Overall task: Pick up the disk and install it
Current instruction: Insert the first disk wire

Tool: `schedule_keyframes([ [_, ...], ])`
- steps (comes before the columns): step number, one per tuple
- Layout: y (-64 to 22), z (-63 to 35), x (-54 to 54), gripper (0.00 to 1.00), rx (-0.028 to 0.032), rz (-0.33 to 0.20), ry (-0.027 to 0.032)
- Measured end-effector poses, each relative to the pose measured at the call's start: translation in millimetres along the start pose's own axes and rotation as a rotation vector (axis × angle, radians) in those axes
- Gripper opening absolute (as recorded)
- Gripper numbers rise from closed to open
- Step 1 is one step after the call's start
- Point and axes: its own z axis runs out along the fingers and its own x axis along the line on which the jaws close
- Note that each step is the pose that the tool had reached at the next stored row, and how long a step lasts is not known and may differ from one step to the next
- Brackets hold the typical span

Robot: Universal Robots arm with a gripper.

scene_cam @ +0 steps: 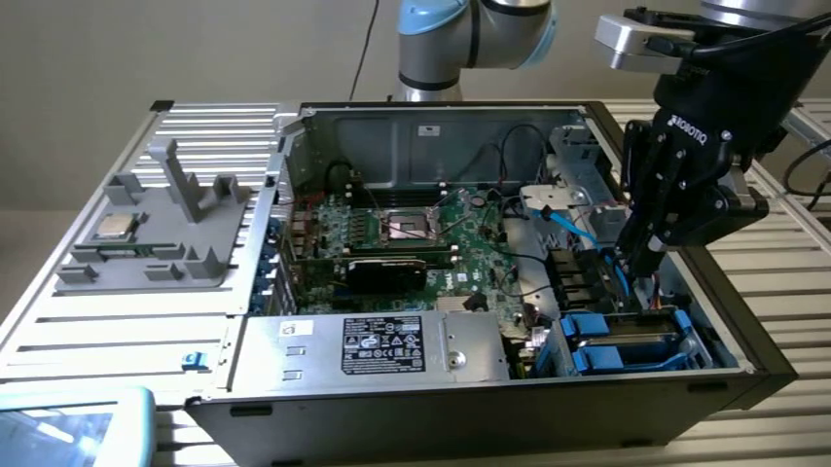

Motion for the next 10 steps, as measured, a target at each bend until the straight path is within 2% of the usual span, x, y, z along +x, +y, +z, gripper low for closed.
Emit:
schedule_keyframes([
  [2, -0.3, 1.2, -0.2, 0.29, -0.0036, 0.000, 0.0008],
  [7, -1.7, 4.5, -0.8, 0.29, -0.0080, -0.001, 0.0013],
  [10, -2.7, 5.4, -0.8, 0.29, -0.0133, -0.002, 0.0015],
])
